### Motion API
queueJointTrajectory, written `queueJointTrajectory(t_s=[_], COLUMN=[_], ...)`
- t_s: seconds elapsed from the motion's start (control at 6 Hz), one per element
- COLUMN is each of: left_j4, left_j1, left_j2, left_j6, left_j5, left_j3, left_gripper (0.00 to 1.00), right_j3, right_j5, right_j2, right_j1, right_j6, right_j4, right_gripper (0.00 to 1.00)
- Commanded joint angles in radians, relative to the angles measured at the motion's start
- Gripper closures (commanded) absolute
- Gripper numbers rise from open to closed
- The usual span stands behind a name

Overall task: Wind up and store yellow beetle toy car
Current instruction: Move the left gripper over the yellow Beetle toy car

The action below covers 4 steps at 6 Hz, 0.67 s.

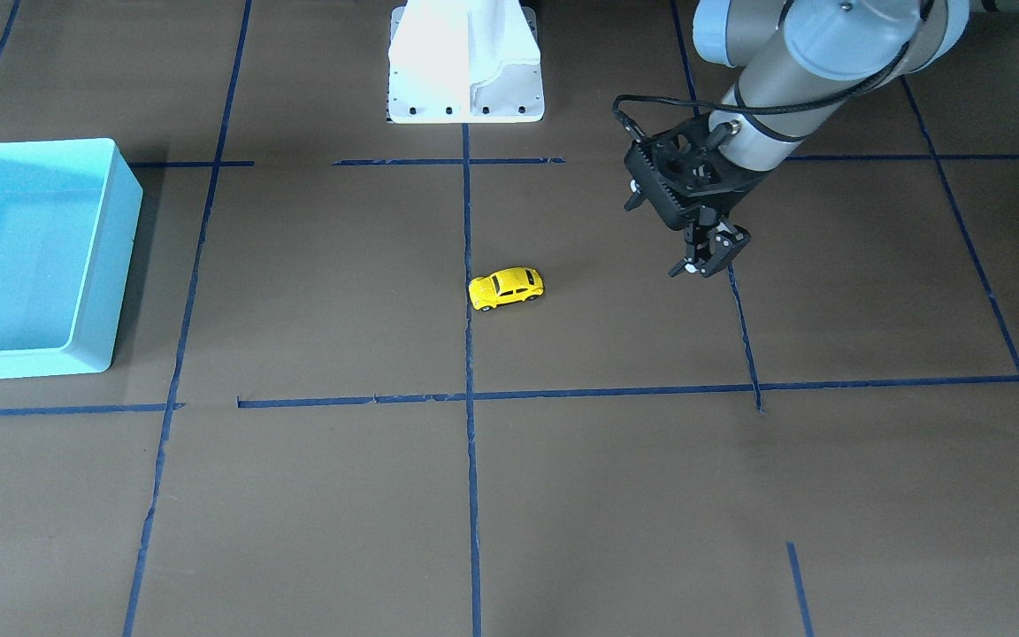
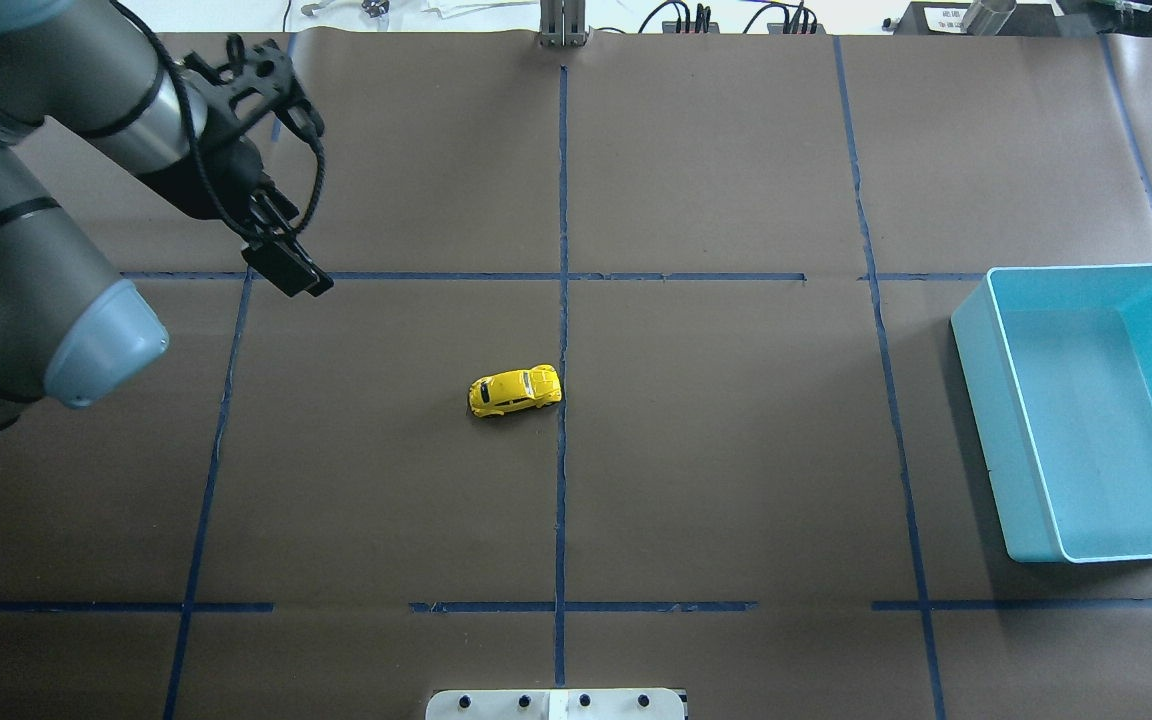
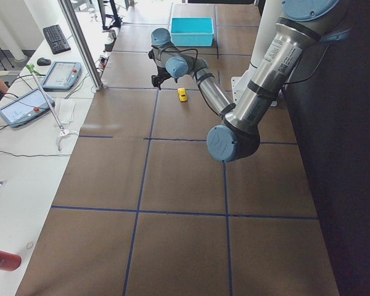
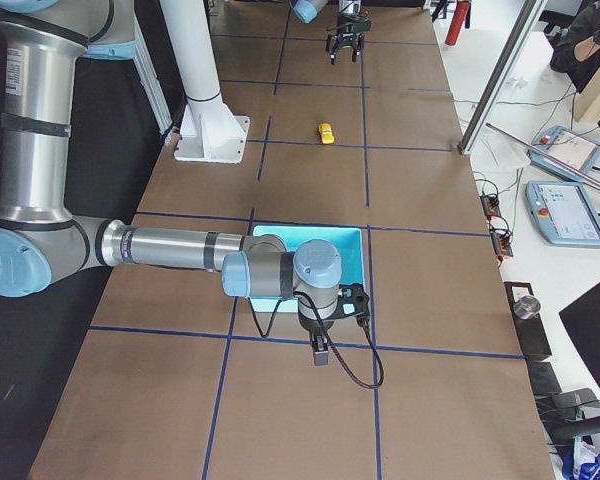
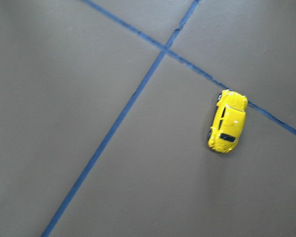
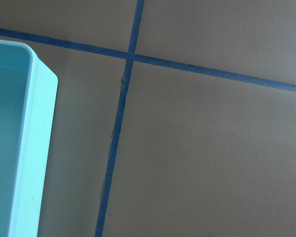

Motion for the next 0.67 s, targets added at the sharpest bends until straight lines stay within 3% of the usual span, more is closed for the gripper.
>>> queueJointTrajectory(t_s=[0.0,0.33,0.5], left_j4=[0.007,-0.02,-0.133], left_j1=[0.119,0.145,0.176], left_j2=[-0.012,-0.07,-0.099], left_j6=[0.094,0.119,0.105], left_j5=[0.061,0.101,0.165], left_j3=[0.001,0.048,0.135], left_gripper=[0.0,0.0,0.0], right_j3=[0.0,0.003,0.003], right_j5=[0.0,0.005,0.002], right_j2=[-0.002,-0.009,-0.009], right_j1=[0.0,0.0,0.0], right_j6=[0.0,0.002,0.0], right_j4=[-0.001,0.001,0.001], right_gripper=[0.0,0.0,0.0])
